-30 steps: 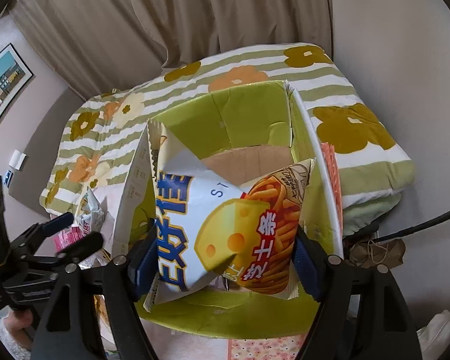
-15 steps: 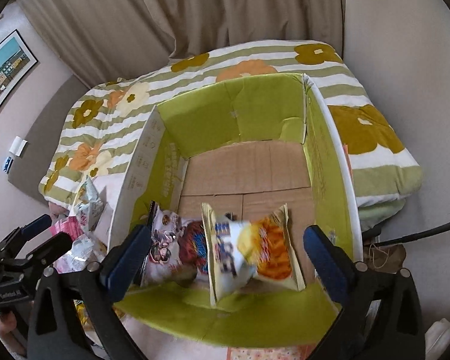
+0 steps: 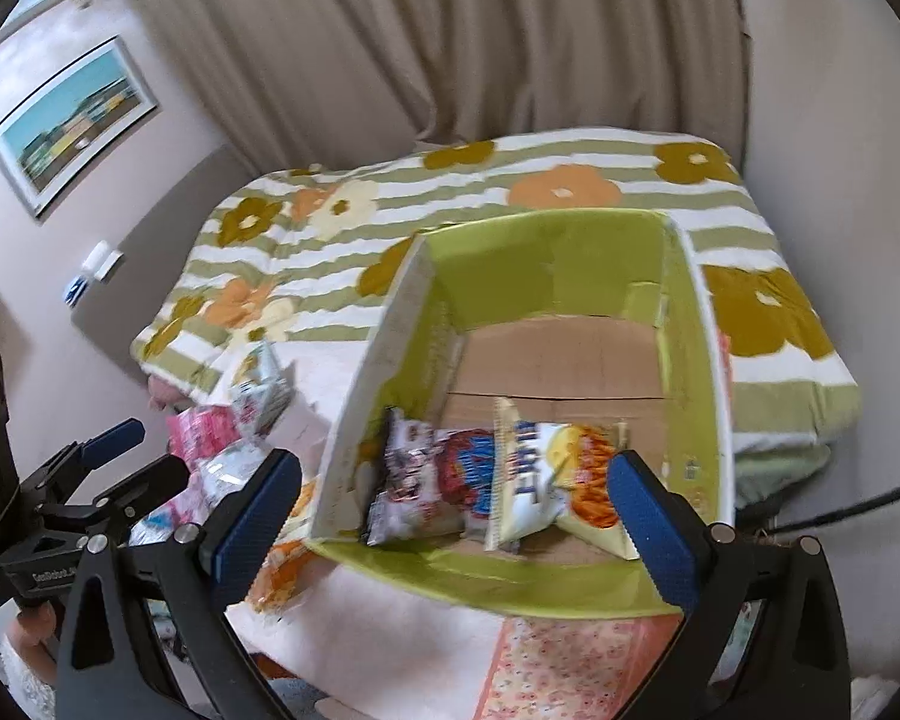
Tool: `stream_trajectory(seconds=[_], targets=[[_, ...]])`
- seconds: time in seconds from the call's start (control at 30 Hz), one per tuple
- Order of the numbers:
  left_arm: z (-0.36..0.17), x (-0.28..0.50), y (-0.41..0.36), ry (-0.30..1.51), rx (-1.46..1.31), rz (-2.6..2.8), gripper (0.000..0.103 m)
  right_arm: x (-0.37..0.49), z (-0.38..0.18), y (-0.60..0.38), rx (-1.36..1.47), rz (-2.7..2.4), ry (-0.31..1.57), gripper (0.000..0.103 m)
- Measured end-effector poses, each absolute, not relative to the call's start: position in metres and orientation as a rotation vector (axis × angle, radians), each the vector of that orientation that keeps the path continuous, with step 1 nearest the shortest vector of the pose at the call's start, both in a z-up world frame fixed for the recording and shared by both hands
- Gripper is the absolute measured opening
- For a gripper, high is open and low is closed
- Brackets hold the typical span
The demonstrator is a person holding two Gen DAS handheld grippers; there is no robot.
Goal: Organize snacks
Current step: 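Move both grippers back over the snack pile, then grasp the white-blue bag with the left gripper while the right grasps the yellow chocolate bag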
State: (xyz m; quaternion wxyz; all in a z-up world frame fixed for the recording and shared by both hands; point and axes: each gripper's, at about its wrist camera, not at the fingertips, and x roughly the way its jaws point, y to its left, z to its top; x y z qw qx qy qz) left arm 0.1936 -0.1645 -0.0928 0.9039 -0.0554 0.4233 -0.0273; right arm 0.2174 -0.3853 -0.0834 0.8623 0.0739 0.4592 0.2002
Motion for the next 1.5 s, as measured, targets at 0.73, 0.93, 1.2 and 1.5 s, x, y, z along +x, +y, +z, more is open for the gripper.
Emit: stream_trajectory(seconds=[0.73, 0.93, 1.2, 1.5], targets=[[-0.137, 0.080, 0.010, 0.987, -0.202, 0.166, 0.103, 0.154, -0.118, -0.255, 0.124, 0.580, 1.008, 0.102], [-0.163, 0.075, 0.065, 1.081, -0.199, 0.126, 0.103, 0.139, -0.146, -0.201, 0.159, 0.565, 1.103, 0.102], [-0.204, 0.085, 0.104, 1.202, -0.157, -0.015, 0.103, 0.120, -0.194, -0.140, 0.258, 0.508, 1.237, 0.102], [-0.250, 0.108, 0.119, 1.328, -0.146, -0.187, 0.103, 0.106, -0.242, -0.107, 0.421, 0.465, 1.342, 0.102]])
